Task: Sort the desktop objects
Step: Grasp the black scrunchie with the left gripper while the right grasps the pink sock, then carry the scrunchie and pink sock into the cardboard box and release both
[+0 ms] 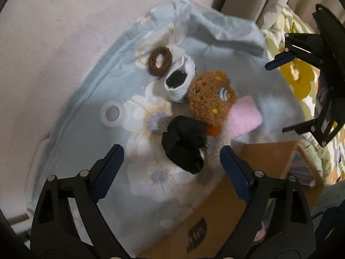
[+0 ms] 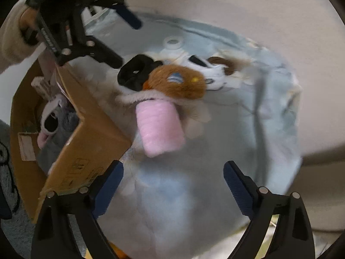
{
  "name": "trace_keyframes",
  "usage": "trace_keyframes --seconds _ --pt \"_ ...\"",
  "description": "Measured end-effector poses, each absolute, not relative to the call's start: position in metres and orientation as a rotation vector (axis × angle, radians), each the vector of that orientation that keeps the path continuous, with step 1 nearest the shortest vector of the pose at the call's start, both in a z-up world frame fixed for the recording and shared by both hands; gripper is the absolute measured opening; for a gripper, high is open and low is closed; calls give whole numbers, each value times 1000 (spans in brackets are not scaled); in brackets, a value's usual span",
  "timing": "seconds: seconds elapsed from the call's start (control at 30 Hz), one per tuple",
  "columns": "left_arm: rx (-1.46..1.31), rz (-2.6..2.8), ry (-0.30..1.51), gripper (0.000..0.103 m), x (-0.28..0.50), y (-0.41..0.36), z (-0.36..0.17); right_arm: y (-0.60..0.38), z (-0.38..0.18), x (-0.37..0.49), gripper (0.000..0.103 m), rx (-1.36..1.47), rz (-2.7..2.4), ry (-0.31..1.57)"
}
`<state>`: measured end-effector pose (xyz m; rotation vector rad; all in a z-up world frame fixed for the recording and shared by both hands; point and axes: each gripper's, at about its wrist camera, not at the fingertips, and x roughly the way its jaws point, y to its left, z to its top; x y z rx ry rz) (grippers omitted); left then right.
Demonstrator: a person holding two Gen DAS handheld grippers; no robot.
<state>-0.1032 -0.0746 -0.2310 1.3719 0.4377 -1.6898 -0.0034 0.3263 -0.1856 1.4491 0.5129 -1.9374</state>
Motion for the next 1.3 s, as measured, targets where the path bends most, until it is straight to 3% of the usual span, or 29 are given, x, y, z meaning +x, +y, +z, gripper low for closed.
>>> trace_keyframes --seconds 0.13,0.43,0.5,0.6,0.67,0.77,1.3 --pt "1399 -1667 454 89 -107 -83 -251 316 -200 -7 91 1422 -1886 572" --pt "1395 -1664 490 86 -108 -97 -269 305 -213 -22 74 1355 -1812 609" --pt "1400 -1665 501 79 -109 -96 -272 303 -215 -23 72 1347 -1807 608" --pt "1420 -1670 512 61 -111 -93 -276 299 -216 -22 60 1347 -1803 631" --pt "1428 -1676 521 34 -112 -92 -277 300 -212 -22 43 1348 -1810 627" --pt "1413 -1680 537 23 -112 -90 -274 306 -203 -21 39 1349 -1822 595" --pt "1295 -1672 481 21 -101 -36 -193 344 -142 0 37 1434 -1990 574"
